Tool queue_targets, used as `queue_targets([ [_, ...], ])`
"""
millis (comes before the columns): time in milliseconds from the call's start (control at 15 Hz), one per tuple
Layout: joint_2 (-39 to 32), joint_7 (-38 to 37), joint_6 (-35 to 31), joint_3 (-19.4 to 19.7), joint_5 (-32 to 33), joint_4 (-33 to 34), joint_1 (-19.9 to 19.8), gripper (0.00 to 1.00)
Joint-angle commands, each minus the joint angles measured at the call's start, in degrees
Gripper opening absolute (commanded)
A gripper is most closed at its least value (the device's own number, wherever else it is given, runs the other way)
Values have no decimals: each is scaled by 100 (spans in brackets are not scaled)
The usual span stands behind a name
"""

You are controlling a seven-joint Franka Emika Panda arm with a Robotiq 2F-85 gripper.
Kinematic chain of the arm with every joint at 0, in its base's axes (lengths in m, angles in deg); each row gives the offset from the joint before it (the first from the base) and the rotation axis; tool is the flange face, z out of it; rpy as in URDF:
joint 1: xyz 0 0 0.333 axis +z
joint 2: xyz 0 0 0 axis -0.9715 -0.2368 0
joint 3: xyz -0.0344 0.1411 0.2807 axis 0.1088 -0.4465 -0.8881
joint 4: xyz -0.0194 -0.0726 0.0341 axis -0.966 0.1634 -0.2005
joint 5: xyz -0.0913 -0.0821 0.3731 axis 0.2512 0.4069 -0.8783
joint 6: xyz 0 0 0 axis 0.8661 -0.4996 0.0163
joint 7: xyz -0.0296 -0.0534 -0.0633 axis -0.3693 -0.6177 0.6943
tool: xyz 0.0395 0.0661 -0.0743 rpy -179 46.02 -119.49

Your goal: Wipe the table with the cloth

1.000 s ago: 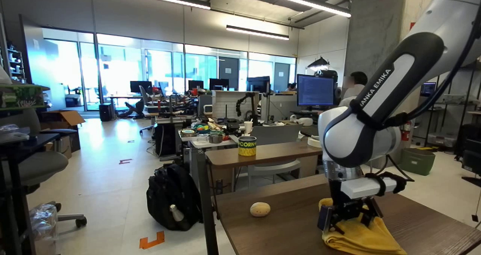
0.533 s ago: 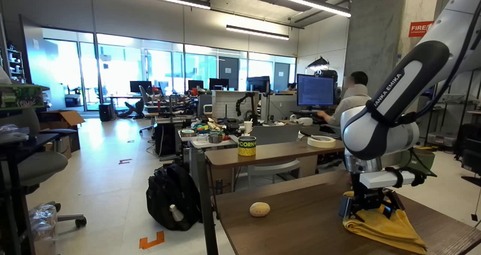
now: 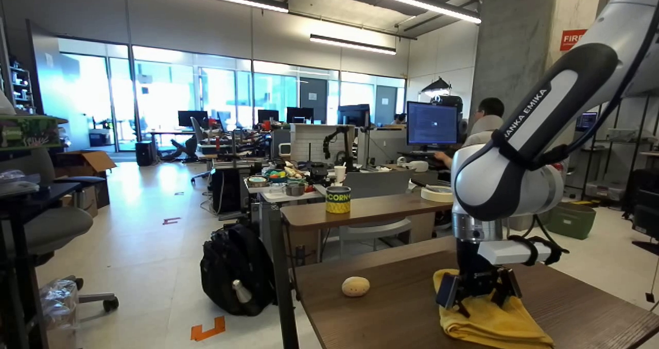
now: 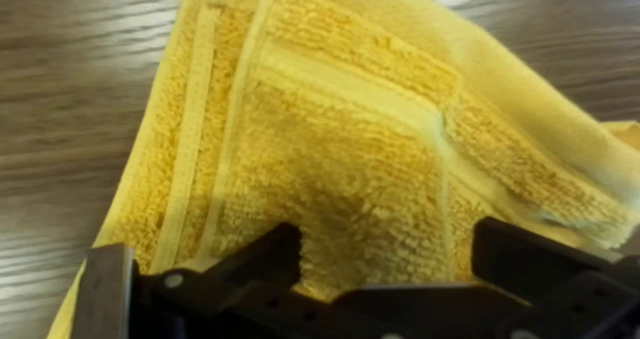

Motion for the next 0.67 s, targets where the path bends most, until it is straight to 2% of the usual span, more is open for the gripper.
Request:
queue_targets([
  [0, 604, 418, -980, -346, -128, -733, 68, 100],
  [333, 2016, 870, -2521, -702, -204, -1994, -179, 100],
  [400, 2298, 1039, -2679, -860, -271, -2203, -343, 100],
  [533, 2901, 1373, -2549, -1172, -413, -2585, -699, 100],
  [600, 2198, 1051, -2490, -806, -285, -1934, -267, 100],
])
